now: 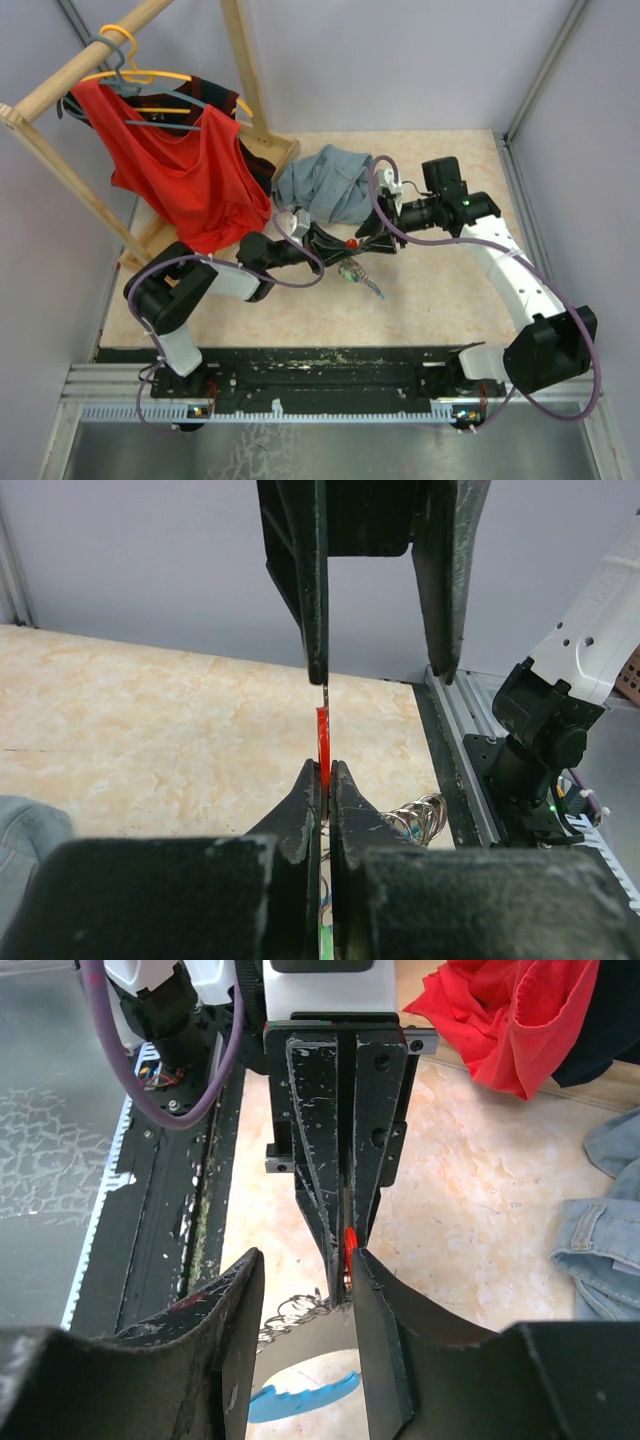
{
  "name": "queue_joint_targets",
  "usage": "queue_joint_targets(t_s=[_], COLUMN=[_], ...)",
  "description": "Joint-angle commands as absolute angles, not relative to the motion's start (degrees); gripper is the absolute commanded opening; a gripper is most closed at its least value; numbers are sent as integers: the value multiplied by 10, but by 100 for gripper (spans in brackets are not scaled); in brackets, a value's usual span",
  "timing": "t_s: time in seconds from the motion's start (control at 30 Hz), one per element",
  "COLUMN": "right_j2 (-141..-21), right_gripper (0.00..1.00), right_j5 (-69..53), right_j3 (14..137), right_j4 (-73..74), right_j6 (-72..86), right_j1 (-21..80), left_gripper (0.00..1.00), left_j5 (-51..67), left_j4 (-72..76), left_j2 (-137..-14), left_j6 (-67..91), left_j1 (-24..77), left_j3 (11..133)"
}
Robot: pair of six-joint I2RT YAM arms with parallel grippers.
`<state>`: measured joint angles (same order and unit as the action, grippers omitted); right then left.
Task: Remove the keys from the keyring
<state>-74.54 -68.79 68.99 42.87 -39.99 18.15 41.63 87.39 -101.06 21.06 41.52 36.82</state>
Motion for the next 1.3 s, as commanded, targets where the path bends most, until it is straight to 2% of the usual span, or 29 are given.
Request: queue_joint_targets(t_s=[0.0,0.53,0.9,1.27], right_j2=[-725,-739,-745,-753], right_gripper=[41,38,23,25], right_j5=[-702,-647,-638,-630], right_j3=[697,669,668,666], right_j4=[405,357,353,352], right_j6=[-386,-352,-352,-353], right_j1=[187,195,210,220], left_gripper=[0,0,0,0], left_j5=[428,441,446,448], left_j4=[996,1022,1026,1026], left_j2=[-1008,-1010,-1013,-1008], left_j6=[231,256,264,271], left_j1=[405,401,402,402], left_j3=[366,371,377,380])
